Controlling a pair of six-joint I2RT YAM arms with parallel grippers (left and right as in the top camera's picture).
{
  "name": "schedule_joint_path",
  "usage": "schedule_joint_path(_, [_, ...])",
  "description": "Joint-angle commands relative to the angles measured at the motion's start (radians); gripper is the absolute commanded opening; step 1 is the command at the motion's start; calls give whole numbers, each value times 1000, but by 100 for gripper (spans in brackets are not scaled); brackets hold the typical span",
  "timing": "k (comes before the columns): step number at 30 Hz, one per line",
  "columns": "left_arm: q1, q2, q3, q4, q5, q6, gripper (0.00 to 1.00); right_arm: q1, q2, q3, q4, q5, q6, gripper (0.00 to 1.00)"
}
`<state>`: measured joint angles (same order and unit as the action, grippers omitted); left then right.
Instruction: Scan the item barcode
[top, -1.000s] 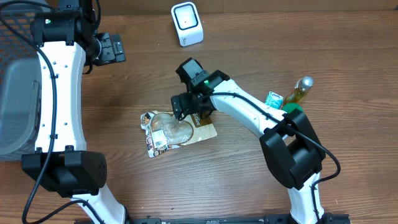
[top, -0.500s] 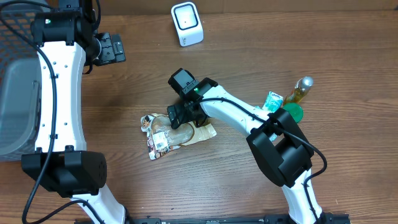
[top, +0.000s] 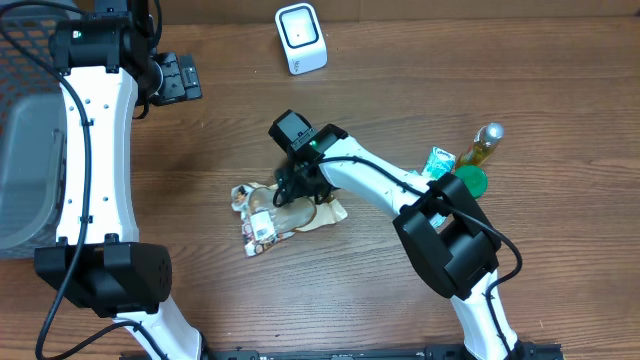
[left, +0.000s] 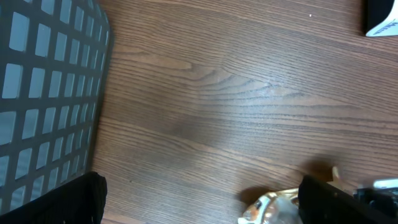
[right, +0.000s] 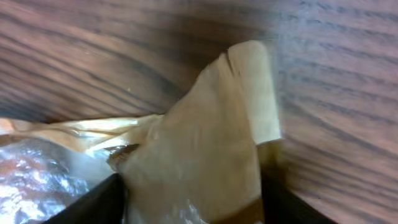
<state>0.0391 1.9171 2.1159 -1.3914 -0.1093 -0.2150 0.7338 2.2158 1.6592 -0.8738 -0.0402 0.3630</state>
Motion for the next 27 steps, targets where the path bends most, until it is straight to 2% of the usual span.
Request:
schedule_joint_path(1, [-10,-15,12,1,-2,-10,99,-11,38,13,-44,13,3,31])
schedule_joint_path(2, [-10,-15,12,1,-2,-10,100,-18,20,28,-56,13,3,27])
schedule_joint_path(6, [-10,-15,12,1,-2,-10,100,-51,-74,45,-69,13,3,27])
schedule_joint_path(7, [-10,-15,12,1,-2,-10,100,-61,-106,45,-70,12,3,20])
schedule_joint_path(11, [-10,-15,12,1,-2,-10,99,-93,-190,45,-77,-27,3,7])
schedule_joint_path(13, [-10,-15,12,1,-2,-10,100,-111,-220,45,-79,-65,3,4])
schedule_joint_path(22, [-10,-15,12,1,-2,-10,100,-257,-290,45,-75,-340,3,4])
schedule_joint_path(27, [-10,-15,12,1,-2,-10,100,-298,-292,118,-25,-338,-30,4])
